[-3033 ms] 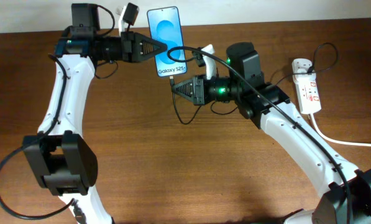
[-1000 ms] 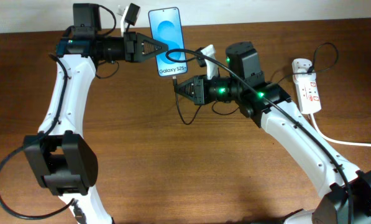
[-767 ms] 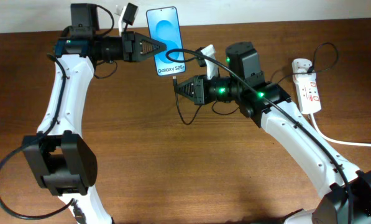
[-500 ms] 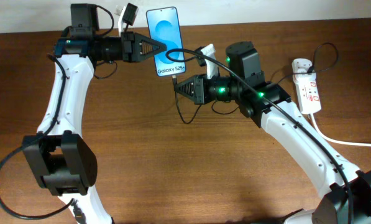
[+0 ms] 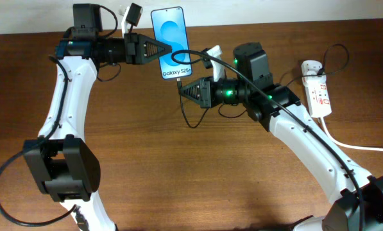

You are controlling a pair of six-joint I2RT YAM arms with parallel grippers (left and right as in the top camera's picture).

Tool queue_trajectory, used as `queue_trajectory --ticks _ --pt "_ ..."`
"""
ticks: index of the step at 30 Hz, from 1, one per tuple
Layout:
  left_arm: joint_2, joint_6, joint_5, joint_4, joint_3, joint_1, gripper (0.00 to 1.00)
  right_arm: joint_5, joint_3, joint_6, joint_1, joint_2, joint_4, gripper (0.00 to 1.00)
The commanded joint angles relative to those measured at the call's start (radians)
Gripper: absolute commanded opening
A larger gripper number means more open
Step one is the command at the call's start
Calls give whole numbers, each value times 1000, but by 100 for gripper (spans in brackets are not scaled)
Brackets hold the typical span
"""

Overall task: Plug charger to phone and switch on socket
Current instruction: 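Push the USB-C plug up into the phone's bottom port with the right gripper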

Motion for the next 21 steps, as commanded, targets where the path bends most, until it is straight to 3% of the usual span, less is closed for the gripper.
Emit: queue_trajectory --ticks 1,21 --pt "-12 27 55 2 12 4 0 -21 27 -10 -2 -21 14 4" --pt "-12 27 44 2 12 3 0 -32 27 -6 -2 -21 32 4"
